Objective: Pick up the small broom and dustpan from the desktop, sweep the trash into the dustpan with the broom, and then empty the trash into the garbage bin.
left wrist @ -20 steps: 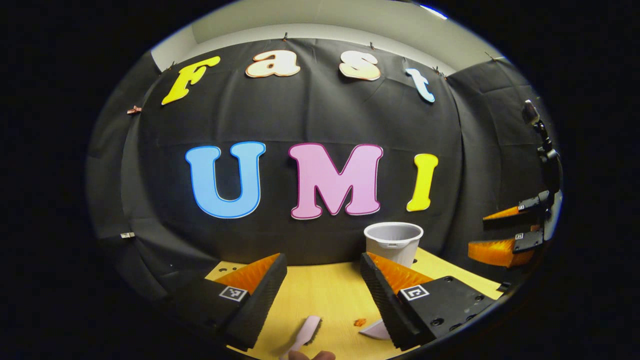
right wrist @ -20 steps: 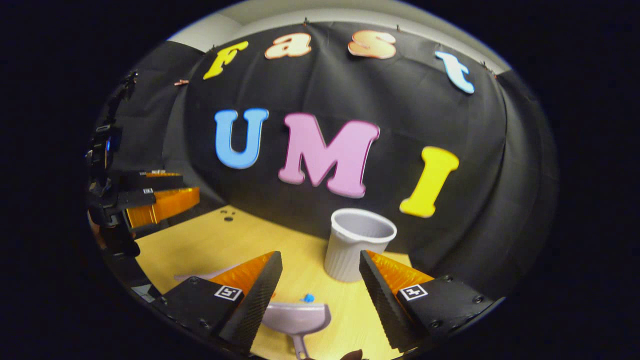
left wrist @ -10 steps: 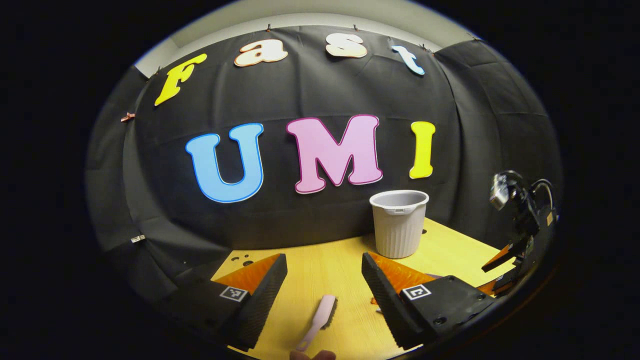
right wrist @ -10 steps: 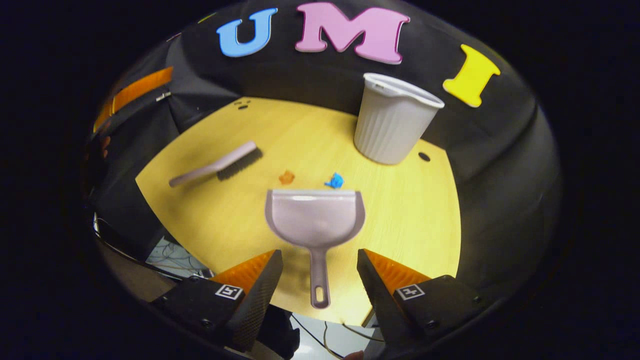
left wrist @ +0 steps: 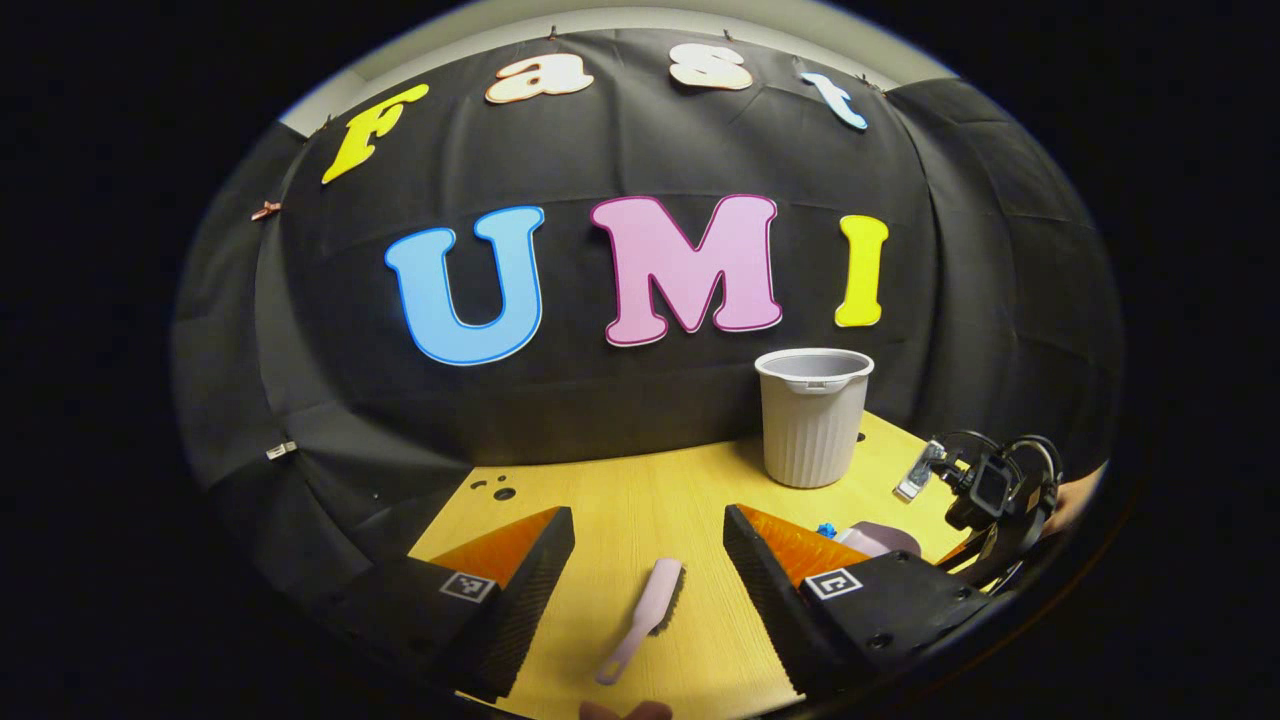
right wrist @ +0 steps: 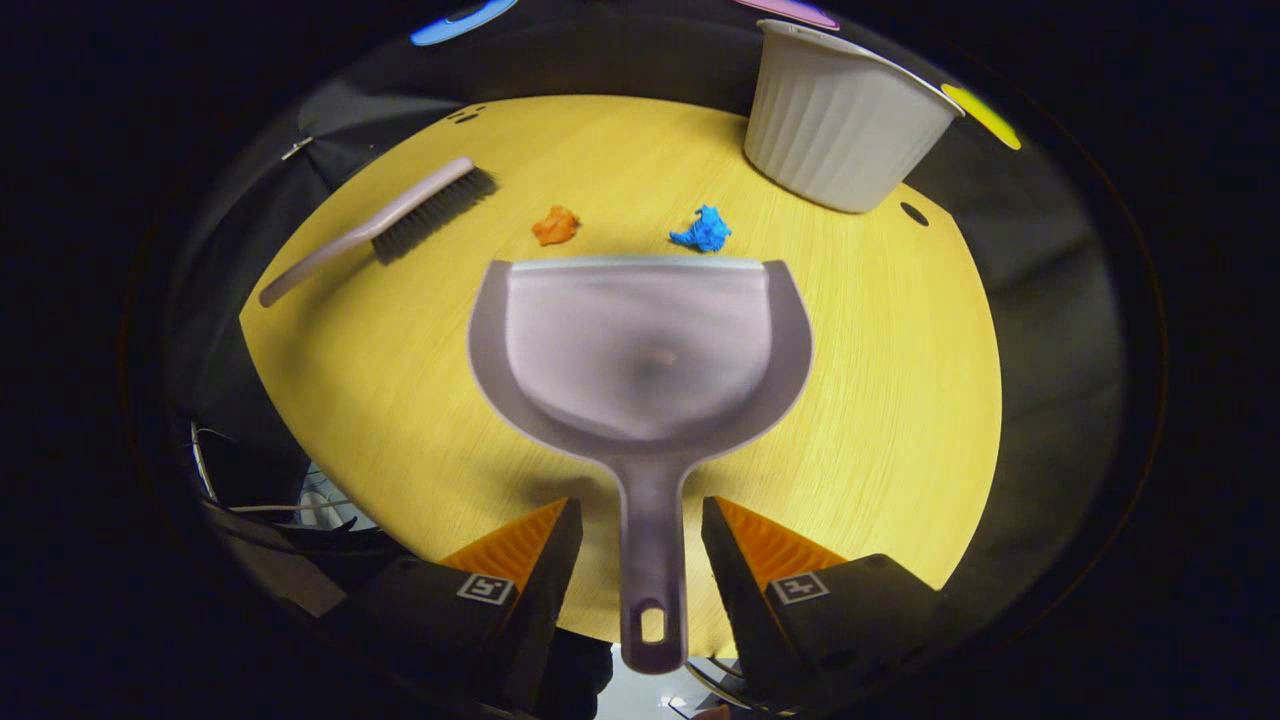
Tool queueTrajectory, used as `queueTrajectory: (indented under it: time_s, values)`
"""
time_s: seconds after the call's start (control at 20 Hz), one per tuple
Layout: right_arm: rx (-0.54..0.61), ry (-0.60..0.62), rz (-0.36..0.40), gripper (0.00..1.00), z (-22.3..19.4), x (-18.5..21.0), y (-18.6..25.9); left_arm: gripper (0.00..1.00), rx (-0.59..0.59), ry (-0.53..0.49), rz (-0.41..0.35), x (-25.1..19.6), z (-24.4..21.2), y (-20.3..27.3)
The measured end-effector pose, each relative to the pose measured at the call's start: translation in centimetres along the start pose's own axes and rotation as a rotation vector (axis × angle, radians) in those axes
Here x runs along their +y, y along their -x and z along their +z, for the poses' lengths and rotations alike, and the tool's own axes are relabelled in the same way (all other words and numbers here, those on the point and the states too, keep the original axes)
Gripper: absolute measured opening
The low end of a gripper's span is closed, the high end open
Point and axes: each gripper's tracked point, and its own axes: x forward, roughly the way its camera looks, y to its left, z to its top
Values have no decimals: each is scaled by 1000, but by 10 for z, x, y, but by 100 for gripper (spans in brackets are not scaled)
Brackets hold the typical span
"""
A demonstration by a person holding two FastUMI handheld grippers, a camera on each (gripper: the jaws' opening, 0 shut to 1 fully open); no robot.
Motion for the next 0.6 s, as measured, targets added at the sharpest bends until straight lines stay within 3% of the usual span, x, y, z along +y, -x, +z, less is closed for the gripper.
queueTrajectory:
  time_s: [0.4,0.5,0.6]
  values:
    - [48,-38,-11,70,7,-2,-23,96,33,-25,39,6,-15,-7]
    - [57,-65,-4,46,11,-1,-25,96,52,-35,50,9,-21,-11]
    - [52,-44,-3,39,9,-1,-26,96,73,-39,52,9,-30,-16]
